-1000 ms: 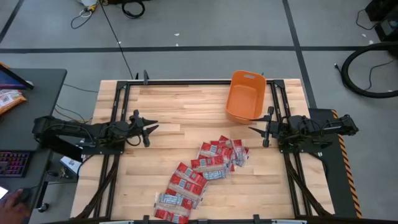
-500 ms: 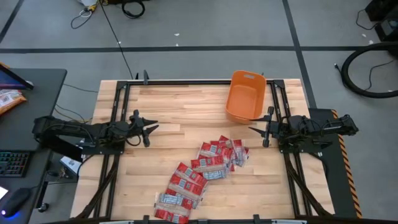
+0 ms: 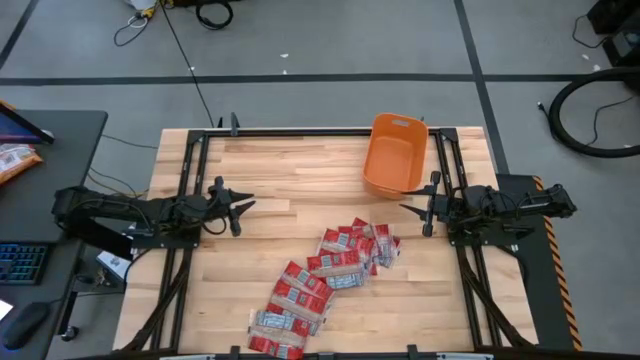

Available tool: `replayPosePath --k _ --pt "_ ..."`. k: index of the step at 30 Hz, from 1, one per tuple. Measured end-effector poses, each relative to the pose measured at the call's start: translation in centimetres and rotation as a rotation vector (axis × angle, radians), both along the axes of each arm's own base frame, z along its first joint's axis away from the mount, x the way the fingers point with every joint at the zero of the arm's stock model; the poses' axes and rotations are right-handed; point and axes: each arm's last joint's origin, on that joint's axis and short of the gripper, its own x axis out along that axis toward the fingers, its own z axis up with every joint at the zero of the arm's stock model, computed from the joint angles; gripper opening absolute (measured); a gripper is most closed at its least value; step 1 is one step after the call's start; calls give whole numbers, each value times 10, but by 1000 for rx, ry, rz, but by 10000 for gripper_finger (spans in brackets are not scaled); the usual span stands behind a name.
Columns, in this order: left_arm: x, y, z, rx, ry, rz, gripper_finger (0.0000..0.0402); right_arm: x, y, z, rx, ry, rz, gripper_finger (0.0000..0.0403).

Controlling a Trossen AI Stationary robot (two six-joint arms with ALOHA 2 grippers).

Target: Sort popcorn bags into baskets

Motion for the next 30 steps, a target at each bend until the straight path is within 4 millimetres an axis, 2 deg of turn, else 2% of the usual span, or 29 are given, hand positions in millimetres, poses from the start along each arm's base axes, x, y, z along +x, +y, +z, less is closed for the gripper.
replayPosePath --k 18,23,27,30 --pt "0 0 0 -3 -2 0 103 0 0 0 0 0 0 155" --pt "1 0 2 -181 -112 46 103 -1 -4 1 -69 10 -133 155" --pt "2 0 9 -436 -305 95 103 -1 -5 6 -103 -32 -173 155" --pt "3 0 13 -562 -405 110 103 -1 -5 11 -96 -80 -192 155"
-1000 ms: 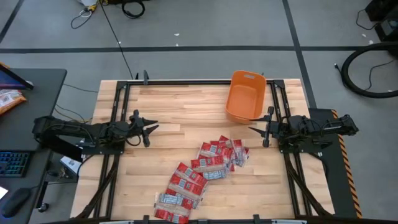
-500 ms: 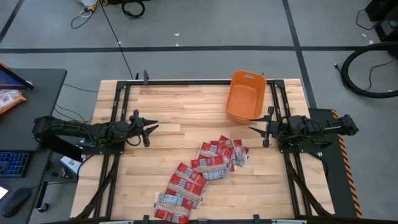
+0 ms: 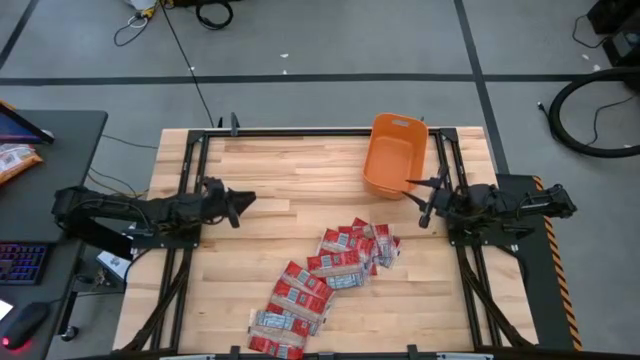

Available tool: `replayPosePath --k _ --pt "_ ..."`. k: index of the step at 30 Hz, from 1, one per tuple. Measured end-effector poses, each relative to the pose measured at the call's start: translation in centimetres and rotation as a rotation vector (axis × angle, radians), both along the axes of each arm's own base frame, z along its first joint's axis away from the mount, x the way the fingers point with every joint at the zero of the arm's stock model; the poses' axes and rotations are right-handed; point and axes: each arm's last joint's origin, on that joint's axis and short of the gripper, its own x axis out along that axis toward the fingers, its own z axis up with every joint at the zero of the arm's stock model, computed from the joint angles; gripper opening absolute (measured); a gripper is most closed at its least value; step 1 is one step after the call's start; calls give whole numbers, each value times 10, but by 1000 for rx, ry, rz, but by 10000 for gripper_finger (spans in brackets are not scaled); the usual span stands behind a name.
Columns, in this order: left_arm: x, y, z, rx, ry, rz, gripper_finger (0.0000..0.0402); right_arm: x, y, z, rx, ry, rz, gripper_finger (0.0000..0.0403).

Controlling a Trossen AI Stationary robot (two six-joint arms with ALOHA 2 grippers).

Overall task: Sort popcorn bags into baskets
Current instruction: Adjust the red popcorn bags on the table

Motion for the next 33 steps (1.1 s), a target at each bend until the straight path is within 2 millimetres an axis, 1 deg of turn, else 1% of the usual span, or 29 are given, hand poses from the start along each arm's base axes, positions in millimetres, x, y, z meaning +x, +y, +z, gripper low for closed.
replayPosePath --k 2,4,7,9,12,16,18,21,24,28,33 --pt "0 0 3 -60 -62 12 103 0 0 4 6 -46 0 155" --pt "0 0 6 -119 -123 18 103 0 1 9 31 -103 41 155" --pt "1 0 12 -203 -222 21 103 -1 2 19 133 -250 115 155" --pt "1 0 14 -217 -251 27 103 -3 3 27 231 -371 161 155" --pt "0 1 14 -216 -259 58 103 -10 2 42 409 -607 219 155" --pt "0 2 15 -222 -269 79 103 -21 -3 57 652 -915 191 155" --pt "0 2 18 -224 -301 81 103 -25 -5 59 755 -1015 155 155" --pt "-2 2 27 -234 -404 72 103 -26 -7 58 831 -1072 84 155" --pt "-4 2 39 -245 -535 58 103 -26 -8 58 813 -1063 58 155" --pt "-9 2 51 -257 -673 47 103 -27 -8 60 843 -1104 77 155" --pt "-13 3 58 -263 -759 38 103 -30 -8 63 915 -1179 121 155"
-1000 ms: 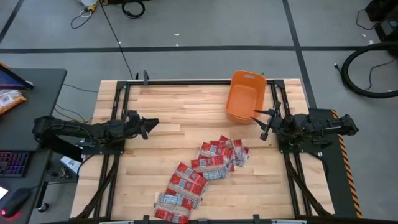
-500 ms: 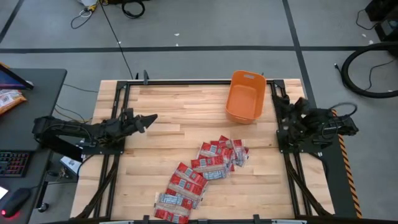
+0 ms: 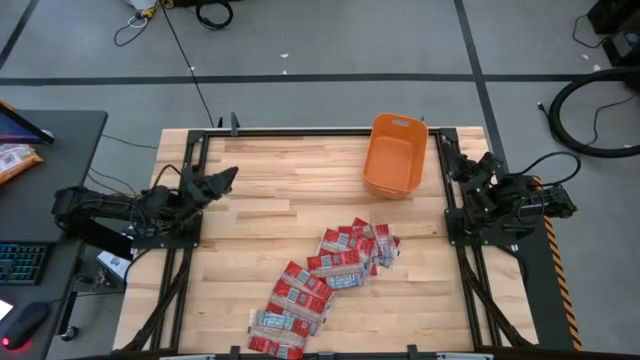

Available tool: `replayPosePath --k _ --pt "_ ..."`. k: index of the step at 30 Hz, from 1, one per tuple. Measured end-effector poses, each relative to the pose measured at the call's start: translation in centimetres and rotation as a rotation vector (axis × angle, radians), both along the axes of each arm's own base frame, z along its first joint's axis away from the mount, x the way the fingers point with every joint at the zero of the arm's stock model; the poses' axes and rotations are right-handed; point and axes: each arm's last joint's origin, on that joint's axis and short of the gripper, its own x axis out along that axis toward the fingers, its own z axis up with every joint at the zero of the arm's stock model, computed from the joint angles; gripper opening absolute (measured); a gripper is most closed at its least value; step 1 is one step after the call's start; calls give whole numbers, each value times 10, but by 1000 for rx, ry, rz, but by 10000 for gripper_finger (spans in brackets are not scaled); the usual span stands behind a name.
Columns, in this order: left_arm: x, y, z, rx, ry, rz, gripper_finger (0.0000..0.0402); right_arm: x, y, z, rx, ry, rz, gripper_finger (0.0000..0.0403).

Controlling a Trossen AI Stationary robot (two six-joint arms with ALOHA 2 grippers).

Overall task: Sort popcorn bags into baskets
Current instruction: Adjust the red popcorn bags on the table

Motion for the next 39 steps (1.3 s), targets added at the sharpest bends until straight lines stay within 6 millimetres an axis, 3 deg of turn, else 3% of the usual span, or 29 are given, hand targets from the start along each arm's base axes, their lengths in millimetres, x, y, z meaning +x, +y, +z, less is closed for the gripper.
replayPosePath --k 8,14,19,22,25,35,39 --pt "-1 0 7 -1 -42 -4 103 -2 0 2 38 -65 40 155" --pt "-4 -5 59 249 -86 -70 103 2 2 2 61 -99 157 155" --pt "0 -5 91 365 129 -26 103 20 4 9 108 83 212 155" --pt "4 -3 98 363 276 -23 103 33 7 22 85 209 248 155" --pt "8 -1 102 345 315 -44 103 48 10 38 52 334 292 155" --pt "26 1 96 306 351 -169 103 96 22 80 -51 692 475 155" --pt "37 1 90 266 390 -192 103 112 24 86 -36 891 515 155"
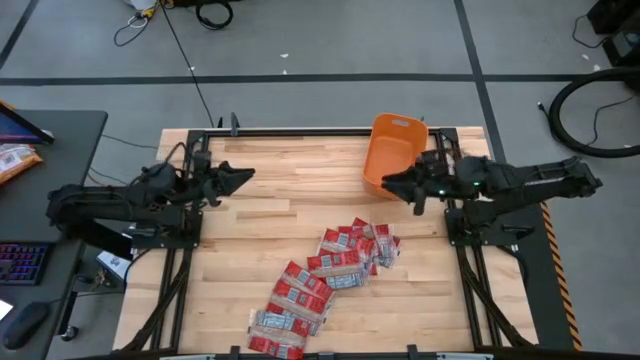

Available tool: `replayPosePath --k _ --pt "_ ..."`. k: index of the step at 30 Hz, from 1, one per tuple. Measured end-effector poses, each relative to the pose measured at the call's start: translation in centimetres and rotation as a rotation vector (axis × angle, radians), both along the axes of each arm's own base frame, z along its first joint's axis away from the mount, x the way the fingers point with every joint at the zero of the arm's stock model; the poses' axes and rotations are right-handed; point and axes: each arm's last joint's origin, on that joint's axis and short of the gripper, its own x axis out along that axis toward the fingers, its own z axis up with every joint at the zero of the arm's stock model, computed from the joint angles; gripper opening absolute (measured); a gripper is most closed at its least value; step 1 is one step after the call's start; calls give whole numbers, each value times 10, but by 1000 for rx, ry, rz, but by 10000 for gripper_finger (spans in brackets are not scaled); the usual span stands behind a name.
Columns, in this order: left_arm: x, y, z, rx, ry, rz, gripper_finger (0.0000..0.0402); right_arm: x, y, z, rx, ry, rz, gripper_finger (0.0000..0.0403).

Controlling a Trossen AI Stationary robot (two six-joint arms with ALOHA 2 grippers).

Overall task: Sort popcorn bags into baskets
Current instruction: Adjust the red popcorn bags on the table

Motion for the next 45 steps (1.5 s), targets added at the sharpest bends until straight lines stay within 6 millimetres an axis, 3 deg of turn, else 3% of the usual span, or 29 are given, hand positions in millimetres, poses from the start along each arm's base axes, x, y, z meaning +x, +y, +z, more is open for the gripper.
replayPosePath --k 9,16,26,34,39,45 --pt "25 -3 -19 -48 138 -141 103 33 11 -8 -38 534 89 155" --pt "29 -4 -23 -44 161 -184 103 58 21 -35 -51 766 196 155" --pt "29 -4 -23 -18 172 -181 103 92 15 -74 73 916 327 197" --pt "31 -8 -24 -11 184 -294 103 107 44 -87 -67 875 489 220" --pt "36 -30 -33 -93 260 -607 103 102 48 -88 -98 910 505 216" --pt "33 -73 -63 -178 557 -853 103 90 43 -79 -139 940 418 212"
